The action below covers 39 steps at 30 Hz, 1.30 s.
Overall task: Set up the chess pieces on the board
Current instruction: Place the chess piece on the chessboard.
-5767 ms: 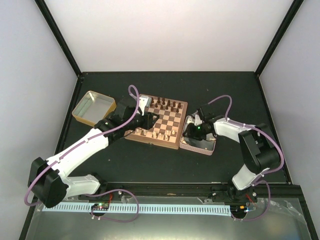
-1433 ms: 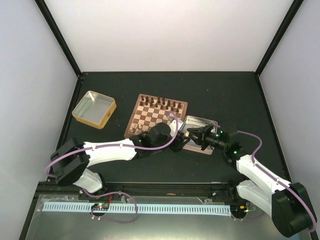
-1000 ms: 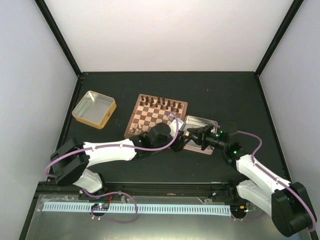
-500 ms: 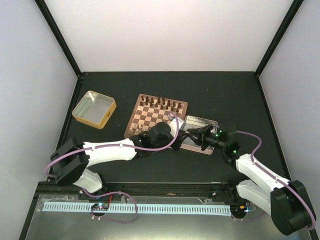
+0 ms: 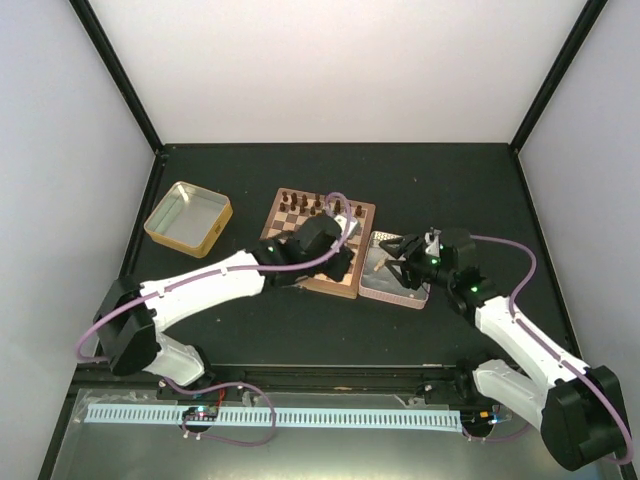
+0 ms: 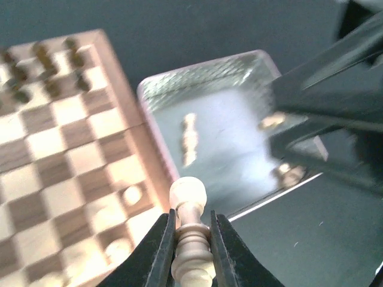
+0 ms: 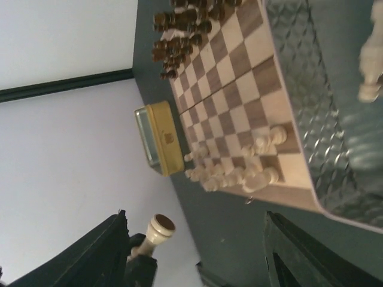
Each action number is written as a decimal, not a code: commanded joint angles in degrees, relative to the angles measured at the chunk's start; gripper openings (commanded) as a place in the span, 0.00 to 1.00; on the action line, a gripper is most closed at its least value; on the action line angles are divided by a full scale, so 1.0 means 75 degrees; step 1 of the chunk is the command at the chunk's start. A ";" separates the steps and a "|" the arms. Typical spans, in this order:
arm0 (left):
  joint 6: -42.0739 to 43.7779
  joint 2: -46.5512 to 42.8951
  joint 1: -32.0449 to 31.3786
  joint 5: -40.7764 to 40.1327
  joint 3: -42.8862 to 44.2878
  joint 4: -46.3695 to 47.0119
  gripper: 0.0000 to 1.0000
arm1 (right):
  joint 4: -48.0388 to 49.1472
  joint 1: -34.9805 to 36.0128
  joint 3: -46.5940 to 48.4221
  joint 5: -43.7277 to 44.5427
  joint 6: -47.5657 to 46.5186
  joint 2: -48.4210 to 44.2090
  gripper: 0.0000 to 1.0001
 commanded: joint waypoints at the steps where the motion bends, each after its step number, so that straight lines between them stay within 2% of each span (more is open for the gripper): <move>1: 0.0224 -0.0257 0.0783 0.0453 0.0842 -0.3445 0.06 | -0.1356 -0.0086 0.0533 0.1118 -0.1897 -0.0070 0.62; 5: 0.0335 -0.0194 0.1641 0.1056 0.1031 -0.4544 0.07 | -0.1845 -0.0097 0.0750 0.1716 -0.2393 -0.0203 0.62; 8: 0.0400 -0.0003 0.1989 0.0981 0.1191 -0.4998 0.07 | -0.2004 -0.0097 0.0825 0.2003 -0.2558 -0.0289 0.62; 14: 0.0404 0.0548 0.2616 0.0827 0.1384 -0.5265 0.07 | -0.2052 -0.0097 0.0824 0.2050 -0.2648 -0.0253 0.62; 16: 0.0444 0.0676 0.2780 0.1125 0.1376 -0.5140 0.08 | -0.2058 -0.0098 0.0812 0.2056 -0.2688 -0.0222 0.62; 21: 0.0613 0.1235 0.2851 0.1653 0.1589 -0.5092 0.10 | -0.2001 -0.0106 0.0786 0.1993 -0.2700 -0.0137 0.62; 39: 0.0661 0.2362 0.3175 0.1819 0.1710 -0.4635 0.13 | -0.1918 -0.0130 0.0821 0.1829 -0.2756 0.0130 0.62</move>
